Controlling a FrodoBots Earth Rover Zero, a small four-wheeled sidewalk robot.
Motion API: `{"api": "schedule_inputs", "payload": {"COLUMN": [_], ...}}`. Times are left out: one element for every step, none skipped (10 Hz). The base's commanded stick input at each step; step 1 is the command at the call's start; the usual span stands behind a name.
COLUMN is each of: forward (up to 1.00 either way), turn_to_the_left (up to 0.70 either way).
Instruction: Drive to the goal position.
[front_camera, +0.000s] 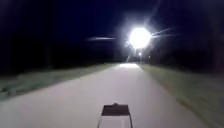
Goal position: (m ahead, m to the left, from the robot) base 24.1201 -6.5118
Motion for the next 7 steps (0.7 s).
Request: {"api": "schedule_inputs", "payload": {"forward": [1.0, 1.0, 1.0, 1.0, 1.0, 1.0, 1.0], "turn_to_the_left": [-0.09, 0.0, 0.0, 0.0, 0.0, 0.0, 0.0]}}
